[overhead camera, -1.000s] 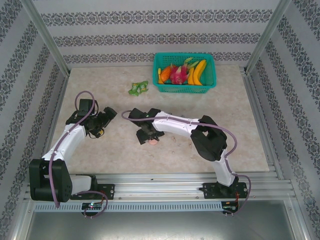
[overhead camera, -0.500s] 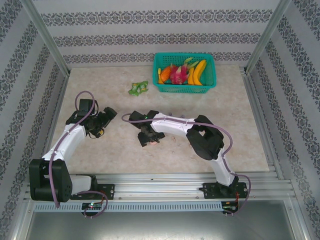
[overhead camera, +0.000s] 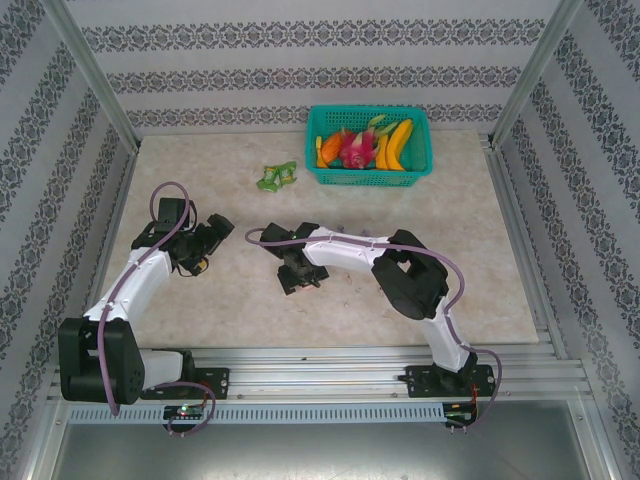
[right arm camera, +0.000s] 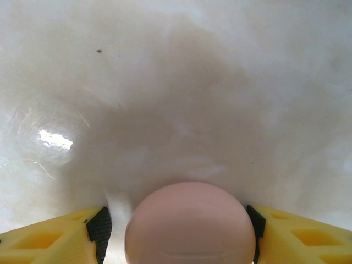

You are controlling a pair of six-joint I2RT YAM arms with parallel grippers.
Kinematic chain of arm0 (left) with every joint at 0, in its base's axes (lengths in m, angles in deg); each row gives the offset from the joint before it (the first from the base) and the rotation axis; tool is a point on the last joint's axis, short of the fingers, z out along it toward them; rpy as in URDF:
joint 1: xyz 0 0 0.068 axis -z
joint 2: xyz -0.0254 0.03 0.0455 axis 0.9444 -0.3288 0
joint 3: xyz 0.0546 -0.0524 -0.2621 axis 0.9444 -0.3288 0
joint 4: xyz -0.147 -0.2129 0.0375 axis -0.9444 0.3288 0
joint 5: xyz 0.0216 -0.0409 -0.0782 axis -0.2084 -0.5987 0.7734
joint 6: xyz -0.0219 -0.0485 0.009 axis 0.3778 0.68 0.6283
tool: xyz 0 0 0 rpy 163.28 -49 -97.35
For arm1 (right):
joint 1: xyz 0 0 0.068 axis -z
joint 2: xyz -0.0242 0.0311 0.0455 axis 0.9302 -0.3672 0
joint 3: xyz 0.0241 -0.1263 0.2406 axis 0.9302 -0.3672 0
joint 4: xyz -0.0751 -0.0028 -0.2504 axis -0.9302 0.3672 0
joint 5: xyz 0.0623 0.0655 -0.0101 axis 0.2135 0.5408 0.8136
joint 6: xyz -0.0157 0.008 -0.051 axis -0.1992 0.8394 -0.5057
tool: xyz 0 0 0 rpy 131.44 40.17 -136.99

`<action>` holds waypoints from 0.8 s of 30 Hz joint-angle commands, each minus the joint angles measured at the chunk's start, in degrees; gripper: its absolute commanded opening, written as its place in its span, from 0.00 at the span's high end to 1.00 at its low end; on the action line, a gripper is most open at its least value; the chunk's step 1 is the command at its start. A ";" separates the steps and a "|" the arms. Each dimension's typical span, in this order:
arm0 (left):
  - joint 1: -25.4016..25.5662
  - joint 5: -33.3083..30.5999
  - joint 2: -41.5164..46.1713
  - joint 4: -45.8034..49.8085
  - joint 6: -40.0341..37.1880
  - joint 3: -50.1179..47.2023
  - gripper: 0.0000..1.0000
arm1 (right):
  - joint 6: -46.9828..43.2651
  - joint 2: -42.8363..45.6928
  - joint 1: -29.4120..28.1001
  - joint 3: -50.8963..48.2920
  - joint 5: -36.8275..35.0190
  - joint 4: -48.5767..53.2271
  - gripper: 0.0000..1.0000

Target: Insert wireless bluetooth earbuds into charging case

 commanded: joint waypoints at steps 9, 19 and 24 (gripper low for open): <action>-0.90 0.37 -0.50 -0.44 -0.56 0.42 0.00 | 0.64 0.58 1.15 -3.39 -0.49 -0.55 0.41; -0.90 1.21 0.14 -2.11 -0.31 -0.48 0.00 | 1.64 3.26 1.37 -4.16 -0.01 -1.34 0.51; -0.78 2.15 2.57 -5.61 0.81 -3.01 0.00 | 3.38 5.67 2.28 -3.34 0.98 -2.45 0.51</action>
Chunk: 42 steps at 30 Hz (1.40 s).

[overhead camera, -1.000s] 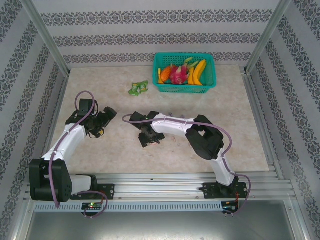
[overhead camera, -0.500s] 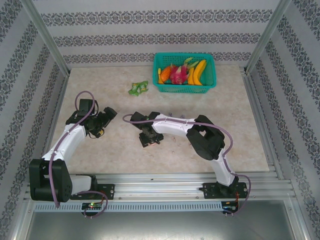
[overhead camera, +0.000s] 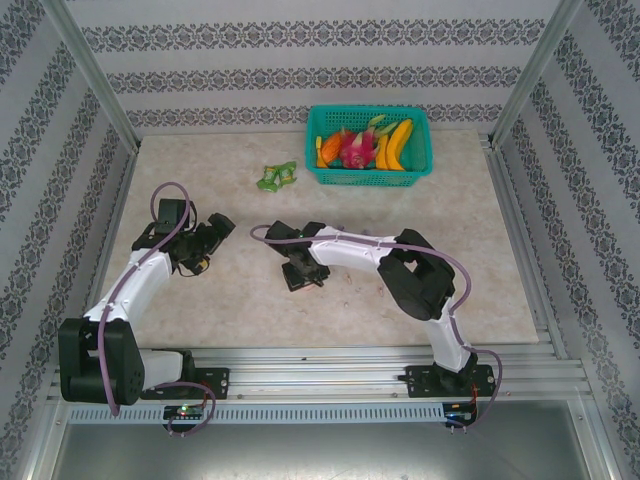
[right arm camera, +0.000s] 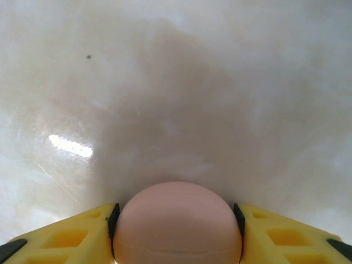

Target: Insert wireless bluetooth earbuds into charging case

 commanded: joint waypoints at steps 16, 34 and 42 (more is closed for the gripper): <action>12.52 0.49 9.98 -30.27 7.48 -20.16 0.00 | 21.58 3.59 9.57 0.09 12.95 -14.70 0.50; 32.11 -17.01 -1.99 -60.16 -3.78 -25.84 0.11 | 39.42 3.68 14.86 -1.95 20.03 -29.06 0.49; 33.56 -21.07 -8.94 -65.35 -4.51 -23.40 0.31 | 43.36 4.01 15.49 -3.47 21.90 -32.29 0.49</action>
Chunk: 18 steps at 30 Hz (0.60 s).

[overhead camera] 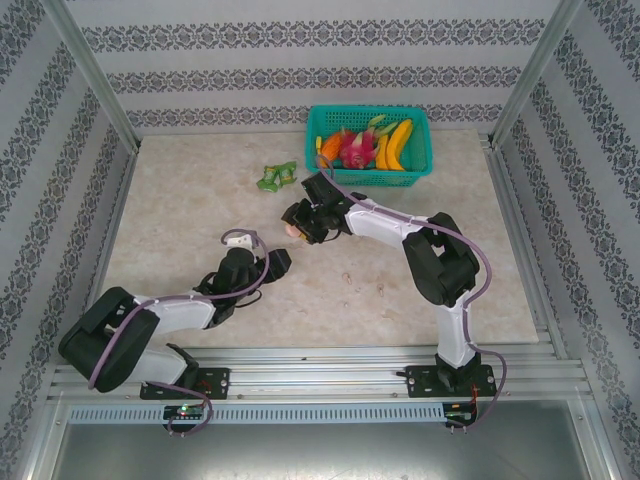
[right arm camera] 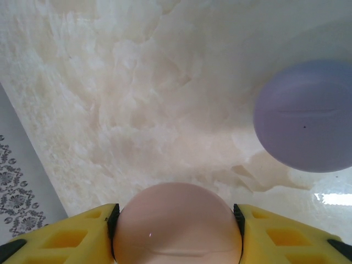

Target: Insert wireless bluetooth earbuds into charging case

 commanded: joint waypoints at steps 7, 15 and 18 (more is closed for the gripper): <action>0.78 -2.62 -8.05 -8.92 -1.01 5.57 0.37 | 4.00 2.10 0.67 -3.06 3.00 -4.76 0.49; 0.78 -3.16 -12.89 -11.14 -0.49 8.51 0.44 | 5.22 3.79 1.28 -6.43 4.30 -7.80 0.49; 0.78 -3.08 -14.53 -11.69 -0.37 9.59 0.47 | 5.68 4.14 1.38 -7.01 4.96 -8.79 0.49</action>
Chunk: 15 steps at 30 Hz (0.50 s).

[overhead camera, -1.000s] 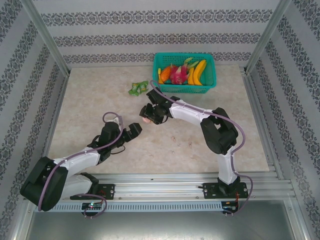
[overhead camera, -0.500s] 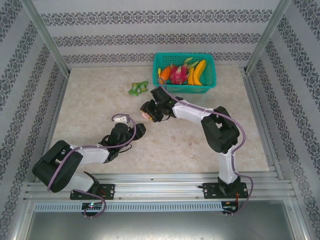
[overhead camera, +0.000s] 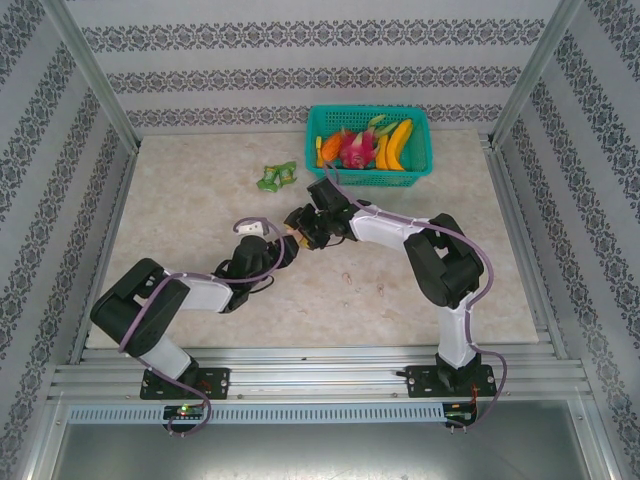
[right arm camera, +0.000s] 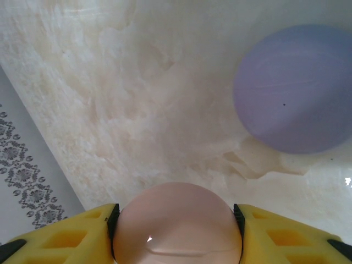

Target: Insert wireless bluetooth earbuds into charging case

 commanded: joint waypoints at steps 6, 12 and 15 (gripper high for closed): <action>0.83 -0.94 -3.56 -4.60 0.21 3.29 0.51 | 2.28 3.05 0.59 -2.14 2.50 -4.52 0.49; 0.80 -1.91 -4.66 -5.97 1.05 3.88 0.55 | 5.02 3.07 0.60 -4.19 3.74 -8.41 0.49; 0.75 -2.48 -5.20 -6.85 1.62 3.93 0.58 | 6.52 3.18 0.58 -5.22 4.23 -10.43 0.50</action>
